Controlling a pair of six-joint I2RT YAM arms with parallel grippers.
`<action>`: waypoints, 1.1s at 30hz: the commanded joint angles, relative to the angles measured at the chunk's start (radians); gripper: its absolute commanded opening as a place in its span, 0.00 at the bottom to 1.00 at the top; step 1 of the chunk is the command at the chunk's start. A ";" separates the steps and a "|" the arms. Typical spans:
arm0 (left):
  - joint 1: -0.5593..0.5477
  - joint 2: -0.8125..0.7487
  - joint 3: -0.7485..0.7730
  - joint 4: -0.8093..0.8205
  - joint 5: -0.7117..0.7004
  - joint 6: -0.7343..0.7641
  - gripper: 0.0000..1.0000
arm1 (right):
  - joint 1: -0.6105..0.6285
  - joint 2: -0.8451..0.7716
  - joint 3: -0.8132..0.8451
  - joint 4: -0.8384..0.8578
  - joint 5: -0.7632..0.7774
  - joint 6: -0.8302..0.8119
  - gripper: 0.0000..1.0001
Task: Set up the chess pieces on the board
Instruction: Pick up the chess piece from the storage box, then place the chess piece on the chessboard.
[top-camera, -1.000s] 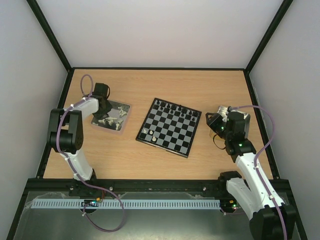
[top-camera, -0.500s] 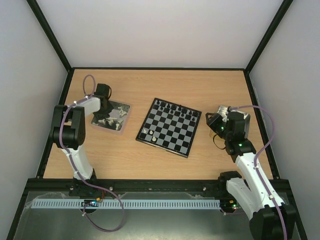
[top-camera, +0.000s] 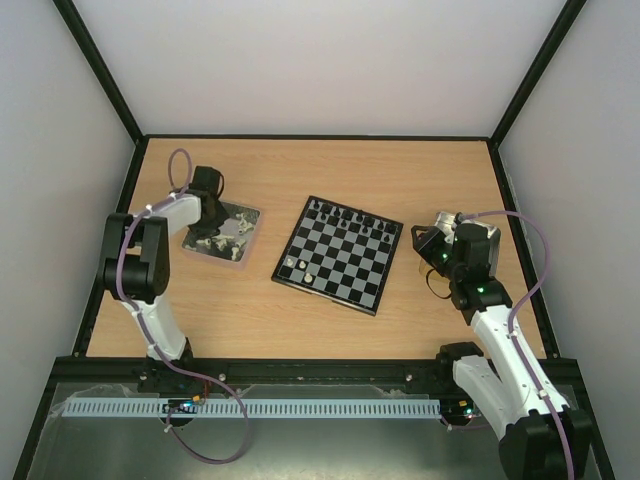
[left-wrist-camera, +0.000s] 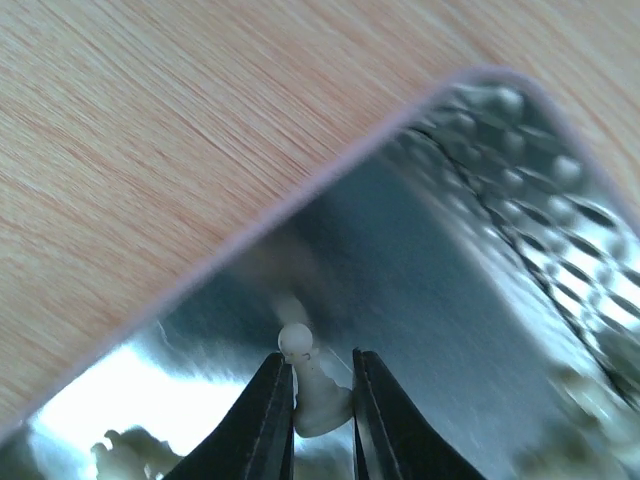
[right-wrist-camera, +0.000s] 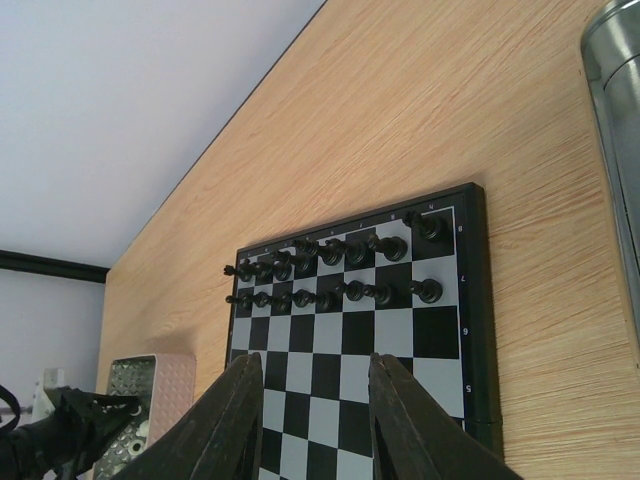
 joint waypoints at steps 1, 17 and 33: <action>-0.046 -0.111 -0.015 -0.029 0.053 0.040 0.13 | 0.006 0.003 -0.009 0.024 -0.002 0.004 0.29; -0.320 -0.351 -0.019 0.044 0.558 0.311 0.15 | 0.073 0.122 0.037 0.134 -0.192 0.024 0.30; -0.477 -0.499 -0.012 0.197 1.072 0.468 0.15 | 0.280 0.226 0.146 0.401 -0.383 0.179 0.42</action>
